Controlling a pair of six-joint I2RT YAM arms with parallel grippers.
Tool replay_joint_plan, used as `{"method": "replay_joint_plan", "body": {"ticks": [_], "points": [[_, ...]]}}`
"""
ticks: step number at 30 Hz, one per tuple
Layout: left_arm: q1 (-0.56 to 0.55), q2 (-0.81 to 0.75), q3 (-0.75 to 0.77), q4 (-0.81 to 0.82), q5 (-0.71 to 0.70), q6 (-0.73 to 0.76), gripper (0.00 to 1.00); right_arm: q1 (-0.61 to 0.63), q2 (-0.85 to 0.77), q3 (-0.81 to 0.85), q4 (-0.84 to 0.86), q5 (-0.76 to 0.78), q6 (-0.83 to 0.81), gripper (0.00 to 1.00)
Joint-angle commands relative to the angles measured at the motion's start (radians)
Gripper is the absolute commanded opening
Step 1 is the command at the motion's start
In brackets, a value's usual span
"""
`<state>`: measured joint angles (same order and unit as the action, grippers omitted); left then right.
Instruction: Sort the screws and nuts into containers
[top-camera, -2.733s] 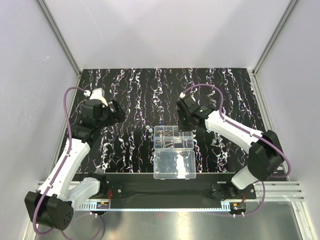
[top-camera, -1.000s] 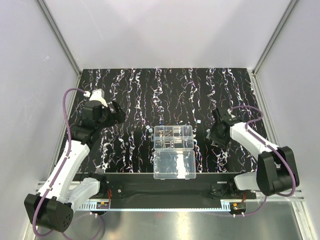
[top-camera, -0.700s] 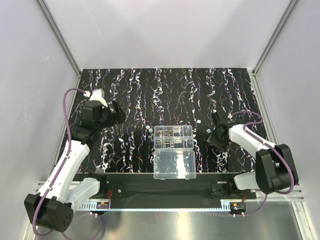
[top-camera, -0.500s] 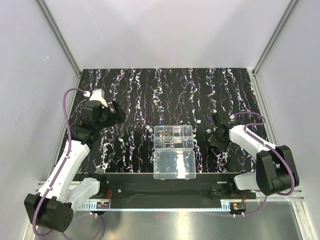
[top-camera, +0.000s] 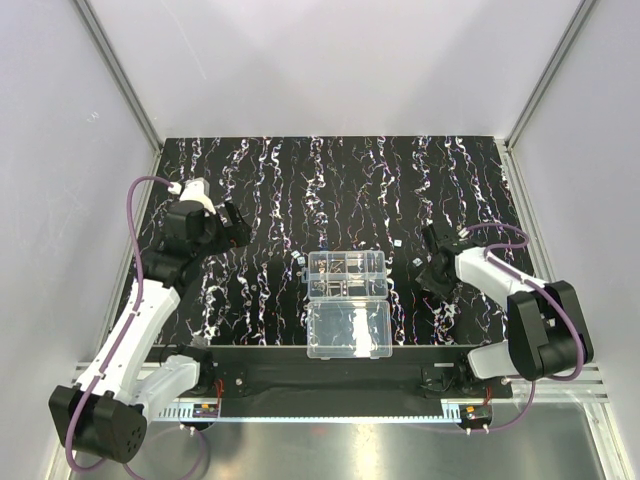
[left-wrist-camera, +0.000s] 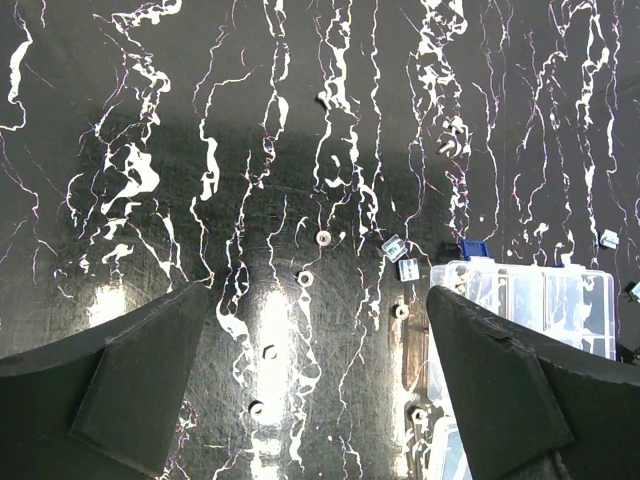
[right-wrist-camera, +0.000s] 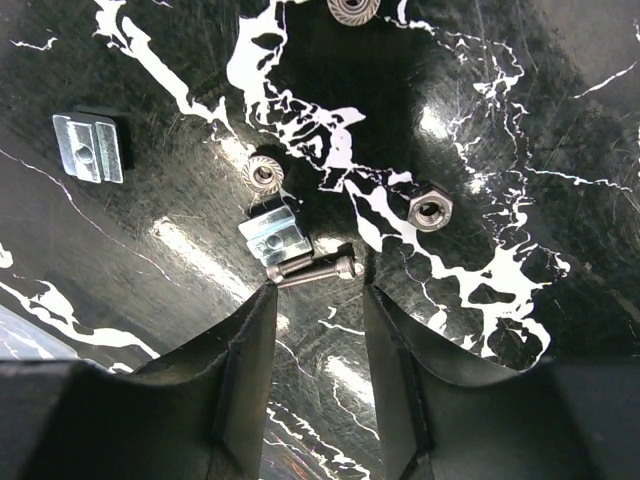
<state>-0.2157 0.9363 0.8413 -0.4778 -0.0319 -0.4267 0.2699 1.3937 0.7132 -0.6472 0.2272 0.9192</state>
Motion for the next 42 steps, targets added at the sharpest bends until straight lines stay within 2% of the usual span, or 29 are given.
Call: {"method": "replay_joint_plan", "body": {"ticks": [1,7,14,20,25,31,36,42], "points": [[0.006,0.007,0.002,0.025,0.001,0.000,0.99,-0.005,0.016,0.031,0.032,0.038,-0.006,0.47],[0.004,0.009,0.002,0.025,-0.003,-0.001,0.99,-0.006,0.050,0.038,0.046,0.037,-0.016,0.46],[0.004,0.012,0.002,0.024,-0.005,0.002,0.99,-0.005,0.048,0.057,0.041,0.073,-0.060,0.56],[0.004,0.013,0.004,0.024,-0.005,0.002,0.99,-0.006,0.073,0.049,0.053,0.055,-0.065,0.55],[0.006,0.013,0.004,0.024,-0.005,0.002,0.99,-0.006,0.083,0.046,0.081,0.026,-0.083,0.48],[0.004,0.013,0.002,0.022,-0.006,-0.001,0.99,-0.006,0.082,0.035,0.087,-0.005,-0.109,0.45],[0.004,0.016,0.002,0.022,-0.005,-0.001,0.99,-0.006,0.080,0.008,0.126,-0.040,-0.126,0.35],[0.006,0.015,0.002,0.022,-0.006,-0.001,0.99,-0.005,0.097,0.002,0.149,-0.069,-0.144,0.29]]}}
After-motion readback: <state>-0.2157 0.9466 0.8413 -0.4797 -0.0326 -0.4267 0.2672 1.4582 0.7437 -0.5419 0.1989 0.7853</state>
